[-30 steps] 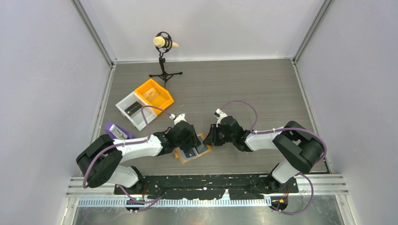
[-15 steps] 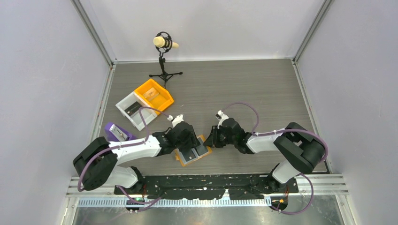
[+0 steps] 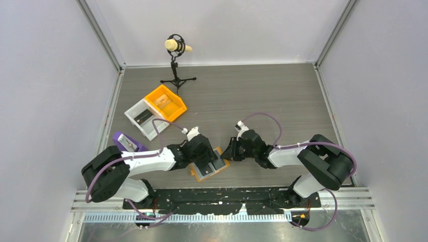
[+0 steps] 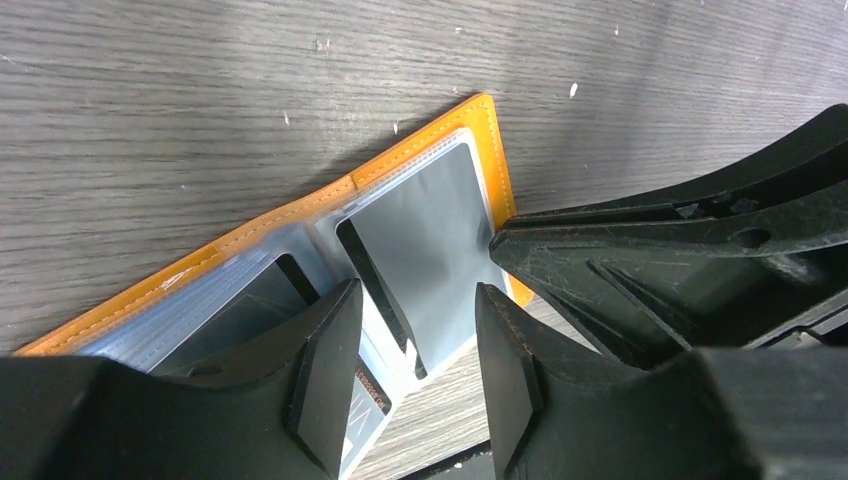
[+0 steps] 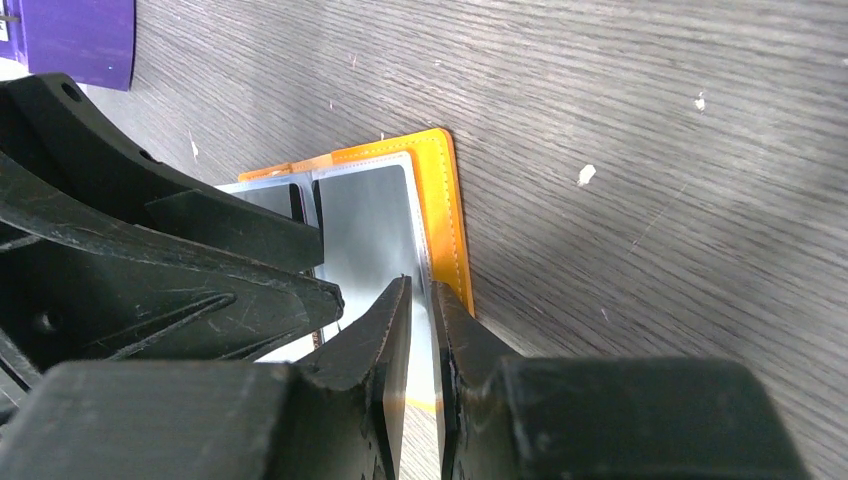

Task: Take the credit cards out of the card holder
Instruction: Remove the credit card from the card holder.

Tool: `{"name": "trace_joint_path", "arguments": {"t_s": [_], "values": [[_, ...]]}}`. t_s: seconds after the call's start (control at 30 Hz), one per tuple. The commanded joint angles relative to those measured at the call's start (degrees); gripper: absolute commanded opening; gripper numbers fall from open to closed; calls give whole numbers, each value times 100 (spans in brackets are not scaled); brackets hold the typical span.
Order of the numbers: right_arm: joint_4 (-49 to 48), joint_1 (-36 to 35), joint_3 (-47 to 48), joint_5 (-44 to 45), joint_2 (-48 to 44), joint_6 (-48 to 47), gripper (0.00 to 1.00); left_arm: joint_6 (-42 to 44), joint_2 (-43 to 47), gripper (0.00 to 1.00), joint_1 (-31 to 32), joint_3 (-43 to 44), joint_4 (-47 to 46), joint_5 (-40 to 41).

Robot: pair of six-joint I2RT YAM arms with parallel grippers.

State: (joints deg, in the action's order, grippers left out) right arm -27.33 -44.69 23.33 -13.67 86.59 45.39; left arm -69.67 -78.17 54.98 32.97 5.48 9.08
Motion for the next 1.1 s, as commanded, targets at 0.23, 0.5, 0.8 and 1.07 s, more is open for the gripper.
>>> {"name": "trace_joint_path", "arguments": {"t_s": [0.23, 0.5, 0.8, 1.07], "values": [[292, -21, -197, 309, 6, -2, 21, -280, 230, 22, 144, -402, -296, 532], [201, -22, -171, 193, 140, 60, 21, -41, 674, 0, 137, -725, -1088, 659], [24, -23, -248, 122, 204, 183, 21, 160, 1001, 0, -37, -1278, -1888, 518], [-8, -23, -458, 210, 11, 228, 19, 936, 1241, 0, -406, -1271, -1997, -327]]}}
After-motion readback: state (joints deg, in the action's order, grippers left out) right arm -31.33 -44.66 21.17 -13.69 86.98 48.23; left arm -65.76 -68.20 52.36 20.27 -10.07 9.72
